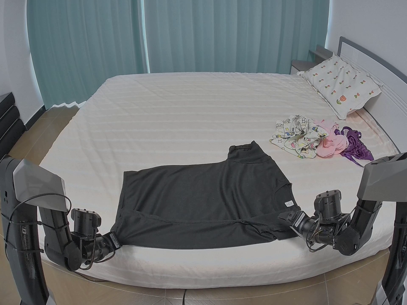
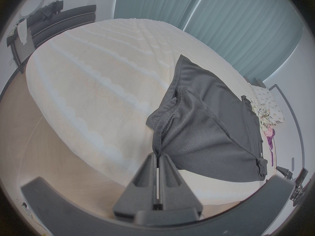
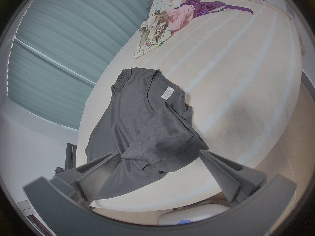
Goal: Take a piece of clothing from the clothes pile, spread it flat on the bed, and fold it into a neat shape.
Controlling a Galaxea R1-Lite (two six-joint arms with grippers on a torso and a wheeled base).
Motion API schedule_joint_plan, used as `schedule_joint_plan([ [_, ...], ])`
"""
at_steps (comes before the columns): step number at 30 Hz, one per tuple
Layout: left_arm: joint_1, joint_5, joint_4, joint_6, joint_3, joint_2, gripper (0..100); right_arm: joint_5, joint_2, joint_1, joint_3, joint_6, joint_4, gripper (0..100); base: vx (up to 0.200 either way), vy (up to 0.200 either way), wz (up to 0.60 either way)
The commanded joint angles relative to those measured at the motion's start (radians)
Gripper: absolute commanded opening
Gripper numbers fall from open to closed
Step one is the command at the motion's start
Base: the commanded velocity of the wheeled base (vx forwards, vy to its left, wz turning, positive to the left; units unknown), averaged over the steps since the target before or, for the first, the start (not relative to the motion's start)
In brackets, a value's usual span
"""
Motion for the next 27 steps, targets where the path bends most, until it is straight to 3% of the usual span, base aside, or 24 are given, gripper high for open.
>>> schedule_joint_plan([
  [1,-0.002,0.001,0.002,-0.001,0.008,-0.003,0,0.001,-0.002,-0.002,-0.001,0.000,0.000,100,0.000,0.000,0.00],
  [3,-0.013,0.001,0.000,-0.001,0.015,-0.003,0,0.000,0.000,-0.004,-0.001,0.000,0.000,100,0.000,0.000,0.00],
  [4,-0.016,0.002,0.000,-0.001,0.015,-0.003,100,0.001,0.000,-0.002,-0.001,0.000,0.000,100,0.000,0.000,0.00],
  [16,0.018,0.027,0.013,-0.019,-0.004,-0.198,100,0.000,-0.025,-0.002,0.001,0.000,0.001,100,0.000,0.000,0.00],
  [21,0.013,0.027,0.042,-0.019,-0.136,-0.192,100,0.001,-0.022,-0.001,0.001,0.000,0.000,100,0.000,0.000,0.00],
  [27,-0.007,0.014,0.247,-0.013,-0.317,-0.143,100,0.001,-0.023,0.001,0.001,0.000,0.000,100,0.000,0.000,0.00],
])
